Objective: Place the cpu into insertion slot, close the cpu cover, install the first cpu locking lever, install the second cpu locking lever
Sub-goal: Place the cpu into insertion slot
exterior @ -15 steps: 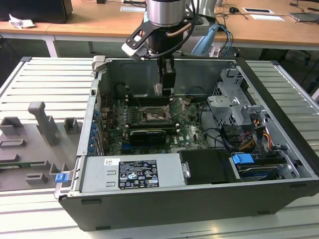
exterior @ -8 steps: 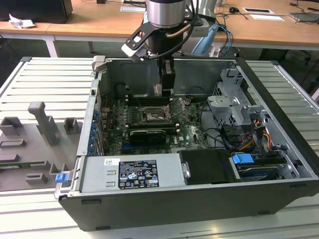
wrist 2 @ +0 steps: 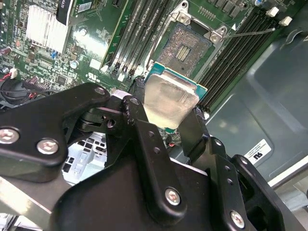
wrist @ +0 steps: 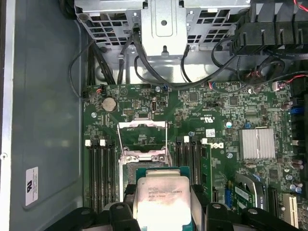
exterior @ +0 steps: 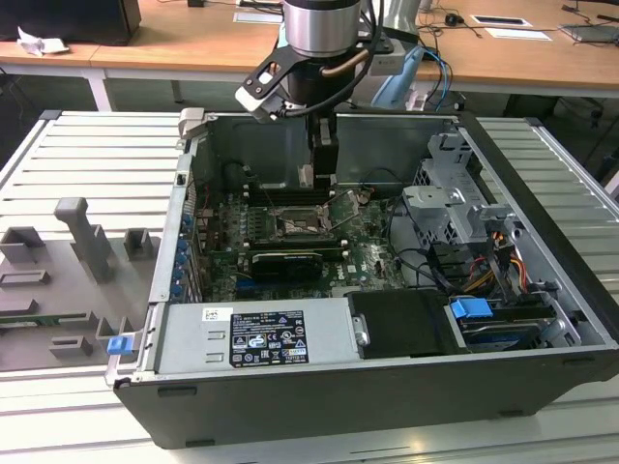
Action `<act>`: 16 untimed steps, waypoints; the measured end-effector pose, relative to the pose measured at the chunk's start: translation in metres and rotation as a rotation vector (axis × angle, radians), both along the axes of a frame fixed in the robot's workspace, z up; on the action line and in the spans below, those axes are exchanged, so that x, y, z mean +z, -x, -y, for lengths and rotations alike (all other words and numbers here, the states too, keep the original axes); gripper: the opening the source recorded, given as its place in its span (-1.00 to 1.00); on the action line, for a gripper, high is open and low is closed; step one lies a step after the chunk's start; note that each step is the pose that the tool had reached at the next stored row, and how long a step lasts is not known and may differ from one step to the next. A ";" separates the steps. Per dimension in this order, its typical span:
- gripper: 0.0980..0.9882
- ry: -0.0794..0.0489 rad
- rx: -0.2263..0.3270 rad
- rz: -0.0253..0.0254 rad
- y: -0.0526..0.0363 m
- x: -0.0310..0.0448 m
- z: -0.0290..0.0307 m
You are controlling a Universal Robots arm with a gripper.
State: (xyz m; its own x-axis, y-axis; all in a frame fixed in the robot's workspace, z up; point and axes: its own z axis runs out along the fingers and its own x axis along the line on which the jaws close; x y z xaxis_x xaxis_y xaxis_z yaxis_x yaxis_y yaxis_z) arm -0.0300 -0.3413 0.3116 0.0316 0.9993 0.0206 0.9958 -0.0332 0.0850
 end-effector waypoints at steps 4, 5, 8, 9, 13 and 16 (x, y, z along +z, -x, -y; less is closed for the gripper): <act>-0.03 0.000 -0.007 0.0000 0.0000 -0.0003 0.0000; -0.03 0.000 -0.009 0.0000 0.0000 -0.0003 0.0000; -0.03 0.000 -0.016 0.0000 0.0000 -0.0005 0.0000; -0.03 0.000 -0.019 0.0000 0.0000 -0.0006 0.0000; -0.03 0.000 -0.035 0.0001 0.0000 -0.0010 0.0000; -0.03 0.000 -0.048 0.0003 0.0010 -0.0048 -0.0002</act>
